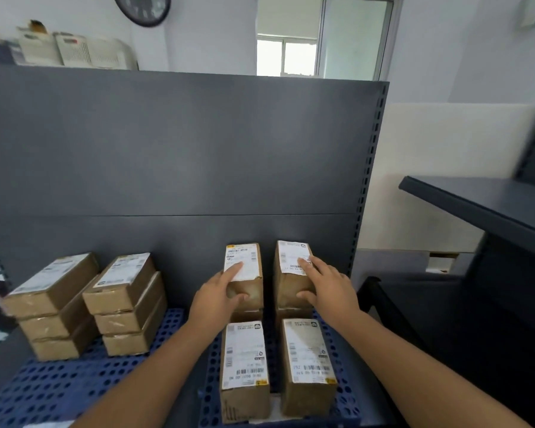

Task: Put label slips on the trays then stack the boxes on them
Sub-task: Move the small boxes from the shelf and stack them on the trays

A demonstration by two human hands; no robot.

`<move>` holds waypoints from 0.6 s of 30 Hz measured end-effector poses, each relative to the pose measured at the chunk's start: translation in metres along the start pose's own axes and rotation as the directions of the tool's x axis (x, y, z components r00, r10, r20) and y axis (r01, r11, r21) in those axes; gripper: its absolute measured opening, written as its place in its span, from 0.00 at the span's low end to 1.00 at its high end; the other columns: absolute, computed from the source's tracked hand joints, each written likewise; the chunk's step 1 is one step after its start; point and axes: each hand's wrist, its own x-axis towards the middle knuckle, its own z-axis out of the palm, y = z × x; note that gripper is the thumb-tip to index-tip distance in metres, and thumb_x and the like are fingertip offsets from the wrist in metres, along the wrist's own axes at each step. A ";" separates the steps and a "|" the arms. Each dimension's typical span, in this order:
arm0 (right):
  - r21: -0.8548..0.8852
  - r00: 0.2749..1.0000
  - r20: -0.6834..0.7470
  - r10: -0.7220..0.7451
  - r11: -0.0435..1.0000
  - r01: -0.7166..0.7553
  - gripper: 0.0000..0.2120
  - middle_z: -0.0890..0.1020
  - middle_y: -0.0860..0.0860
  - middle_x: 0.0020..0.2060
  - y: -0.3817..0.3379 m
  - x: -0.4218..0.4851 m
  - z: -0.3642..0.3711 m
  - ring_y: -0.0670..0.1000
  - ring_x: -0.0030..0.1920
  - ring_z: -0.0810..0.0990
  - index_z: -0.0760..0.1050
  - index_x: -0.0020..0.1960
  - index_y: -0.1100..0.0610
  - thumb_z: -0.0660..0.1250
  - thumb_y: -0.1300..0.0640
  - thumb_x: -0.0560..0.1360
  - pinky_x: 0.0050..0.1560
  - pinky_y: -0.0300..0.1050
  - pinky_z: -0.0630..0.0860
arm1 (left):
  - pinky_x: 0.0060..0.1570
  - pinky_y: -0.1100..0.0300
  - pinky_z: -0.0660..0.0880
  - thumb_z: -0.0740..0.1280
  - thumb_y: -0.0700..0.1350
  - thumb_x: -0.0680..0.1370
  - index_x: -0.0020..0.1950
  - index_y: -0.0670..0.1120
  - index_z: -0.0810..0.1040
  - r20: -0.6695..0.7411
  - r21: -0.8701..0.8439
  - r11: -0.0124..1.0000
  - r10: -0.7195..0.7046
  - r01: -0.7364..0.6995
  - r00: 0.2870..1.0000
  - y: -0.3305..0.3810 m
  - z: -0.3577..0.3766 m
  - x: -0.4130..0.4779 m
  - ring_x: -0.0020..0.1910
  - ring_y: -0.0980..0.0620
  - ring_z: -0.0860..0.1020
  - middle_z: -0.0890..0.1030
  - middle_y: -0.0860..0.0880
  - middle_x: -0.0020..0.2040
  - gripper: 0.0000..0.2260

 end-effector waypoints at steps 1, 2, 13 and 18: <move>0.010 1.000 -0.005 0.000 1.000 0.000 0.35 0.58 0.47 0.78 0.000 0.000 0.002 0.54 0.73 0.62 0.50 0.78 0.41 0.63 0.40 0.77 0.69 0.56 0.64 | 0.59 0.53 0.75 0.74 0.53 0.73 0.74 0.62 0.64 0.004 0.000 1.000 -0.006 0.006 1.000 -0.001 0.001 -0.001 0.59 0.50 0.77 0.76 0.51 0.66 0.32; 0.012 1.000 -0.010 -0.007 1.000 0.007 0.35 0.58 0.47 0.78 0.000 0.000 0.002 0.54 0.73 0.62 0.50 0.78 0.42 0.64 0.40 0.77 0.69 0.56 0.64 | 0.59 0.53 0.76 0.74 0.53 0.73 0.74 0.63 0.63 0.006 0.001 1.000 -0.009 0.009 1.000 -0.001 0.001 -0.001 0.59 0.50 0.77 0.76 0.51 0.67 0.33; -0.004 0.999 0.027 -0.025 1.000 0.026 0.38 0.56 0.47 0.78 0.001 -0.004 -0.005 0.54 0.75 0.60 0.47 0.78 0.41 0.65 0.42 0.77 0.70 0.56 0.64 | 0.64 0.48 0.73 0.74 0.53 0.73 0.77 0.60 0.58 0.027 -0.002 0.999 -0.036 0.036 0.999 -0.003 0.001 -0.004 0.67 0.47 0.72 0.69 0.48 0.74 0.37; 0.002 1.000 0.025 -0.016 1.000 0.016 0.38 0.56 0.47 0.78 0.002 -0.005 -0.008 0.54 0.74 0.61 0.48 0.78 0.42 0.66 0.42 0.76 0.70 0.55 0.66 | 0.65 0.46 0.72 0.74 0.54 0.72 0.77 0.60 0.58 0.007 -0.005 0.999 -0.036 0.036 0.999 -0.007 -0.002 -0.007 0.70 0.46 0.70 0.68 0.48 0.75 0.38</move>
